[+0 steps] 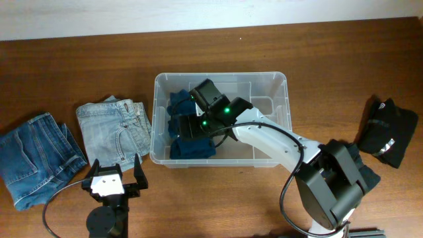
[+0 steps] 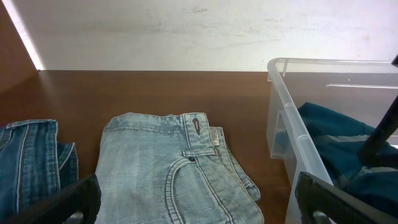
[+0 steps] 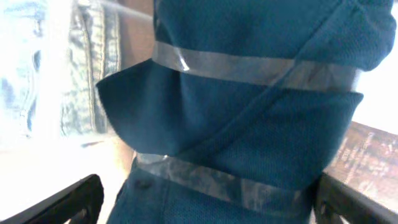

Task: Pack container
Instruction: 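Lower the teal garment into the bin's left side and release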

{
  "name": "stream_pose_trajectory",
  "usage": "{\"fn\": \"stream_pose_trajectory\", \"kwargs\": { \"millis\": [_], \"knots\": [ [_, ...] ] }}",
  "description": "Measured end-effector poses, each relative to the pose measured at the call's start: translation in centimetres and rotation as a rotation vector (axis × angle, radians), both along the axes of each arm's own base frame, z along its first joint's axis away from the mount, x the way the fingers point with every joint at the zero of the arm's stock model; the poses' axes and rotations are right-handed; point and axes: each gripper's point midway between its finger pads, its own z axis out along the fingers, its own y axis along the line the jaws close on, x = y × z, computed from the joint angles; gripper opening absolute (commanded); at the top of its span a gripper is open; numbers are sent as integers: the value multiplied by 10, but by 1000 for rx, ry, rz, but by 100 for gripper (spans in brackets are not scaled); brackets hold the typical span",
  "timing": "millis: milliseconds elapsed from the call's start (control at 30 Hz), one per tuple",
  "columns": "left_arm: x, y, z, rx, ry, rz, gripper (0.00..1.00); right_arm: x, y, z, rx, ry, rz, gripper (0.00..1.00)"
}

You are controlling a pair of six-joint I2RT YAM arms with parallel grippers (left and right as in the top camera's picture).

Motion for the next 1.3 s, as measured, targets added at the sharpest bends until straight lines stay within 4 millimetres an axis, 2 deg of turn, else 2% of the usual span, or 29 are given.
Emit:
{"fn": "stream_pose_trajectory", "kwargs": {
  "millis": [333, 400, 433, 500, 533, 567, 600, 733, 867, 1100, 1300],
  "knots": [
    [0, 0, 0, 0, 0, 0, 99, -8, -12, 33, -14, -84, 124, 100],
    [0, 0, 0, 0, 0, 0, 99, -10, -15, 31, -34, -81, 130, 91],
    [0, 0, 0, 0, 0, 0, 100, -12, -20, 28, -58, -75, 128, 81],
    [0, 0, 0, 0, 0, 0, 99, -12, -27, 25, -98, -76, 122, 47],
    [0, 0, 0, 0, 0, 0, 99, -11, -31, 23, -121, -79, 117, 24],
    [0, 0, 0, 0, 0, 0, 100, -11, -36, 21, -144, -77, 107, 9],
    [0, 0, 0, 0, 0, 0, 99, -11, -39, 20, -159, -74, 99, 4],
    [0, 0, 0, 0, 0, 0, 99, -5, -61, 15, -228, -57, 9, 4],
    [0, 0, 0, 0, 0, 0, 99, 0, -70, 14, -246, -50, -56, 4],
    [0, 0, 0, 0, 0, 0, 99, -2, -72, 6, -247, -6, -111, 4],
    [0, 0, 0, 0, 0, 0, 99, -6, -71, -12, -258, 54, -132, 4]
  ]
}}
